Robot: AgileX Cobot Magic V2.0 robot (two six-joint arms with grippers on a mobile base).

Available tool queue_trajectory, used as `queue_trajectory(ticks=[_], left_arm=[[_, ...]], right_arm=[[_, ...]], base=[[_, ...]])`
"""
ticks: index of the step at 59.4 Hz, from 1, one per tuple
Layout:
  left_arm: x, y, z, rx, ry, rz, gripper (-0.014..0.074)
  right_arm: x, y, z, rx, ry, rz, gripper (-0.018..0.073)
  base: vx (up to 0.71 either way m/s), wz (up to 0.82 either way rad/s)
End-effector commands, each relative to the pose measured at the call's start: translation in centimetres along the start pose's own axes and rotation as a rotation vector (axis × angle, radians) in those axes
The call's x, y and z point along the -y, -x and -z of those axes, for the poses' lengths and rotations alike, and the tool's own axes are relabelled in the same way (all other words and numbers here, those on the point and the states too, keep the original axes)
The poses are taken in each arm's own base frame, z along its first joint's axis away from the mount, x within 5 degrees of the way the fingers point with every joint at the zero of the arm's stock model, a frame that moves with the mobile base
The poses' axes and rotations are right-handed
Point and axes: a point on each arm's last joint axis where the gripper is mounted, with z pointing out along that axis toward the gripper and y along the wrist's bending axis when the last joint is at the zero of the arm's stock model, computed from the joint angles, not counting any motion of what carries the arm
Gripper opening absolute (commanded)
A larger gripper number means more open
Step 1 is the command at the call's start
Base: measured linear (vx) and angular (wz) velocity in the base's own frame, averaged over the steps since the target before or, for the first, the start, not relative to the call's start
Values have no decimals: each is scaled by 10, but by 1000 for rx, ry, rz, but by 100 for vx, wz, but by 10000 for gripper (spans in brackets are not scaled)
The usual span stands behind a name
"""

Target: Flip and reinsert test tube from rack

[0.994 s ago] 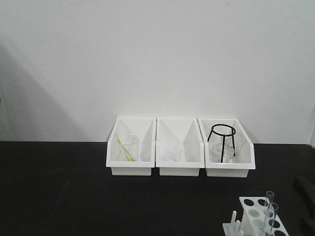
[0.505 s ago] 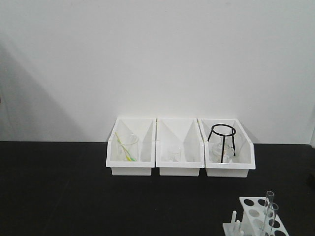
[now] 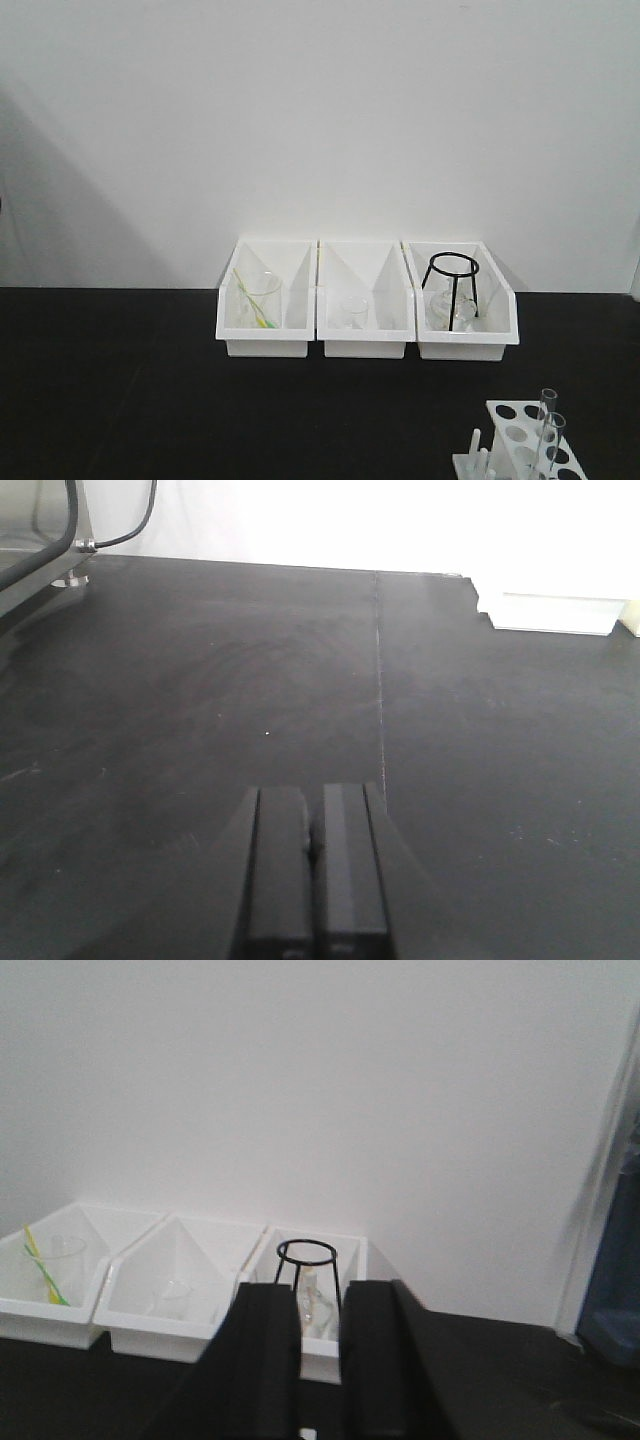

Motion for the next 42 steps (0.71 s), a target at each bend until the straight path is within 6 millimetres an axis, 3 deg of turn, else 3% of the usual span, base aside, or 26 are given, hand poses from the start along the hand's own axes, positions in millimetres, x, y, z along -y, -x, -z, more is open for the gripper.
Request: queue_trajectory(ticks=[1,4,9,14,25,35,42], left_arm=[[2,8,1,96,-23,3,-6],[2,8,1,96,-23,3,-6],[2,8,1,96,-23,3,-6],[2,8,1,96,-23,3,-6],[2,8,1,96,-23,3,-6],[2,8,1,96,-23,3,-6],[2,8,1,96,-23,3,-6]], right_arm=[[2,11,15,30,-12,6,45],[2,8,24,3,-10,0,-17],[1,0,35,11,-8,62,-14],[-2,-22,42,47,-12,123,-13],[-6,-71,58,117,-45,83,-13],[-8,-111,56,62,-76,35,-13],[-8,-113,56,41,-73,35,-12]], base=[[0,0],[0,0],[0,0],[0,0],[0,0],[0,0],[0,1]])
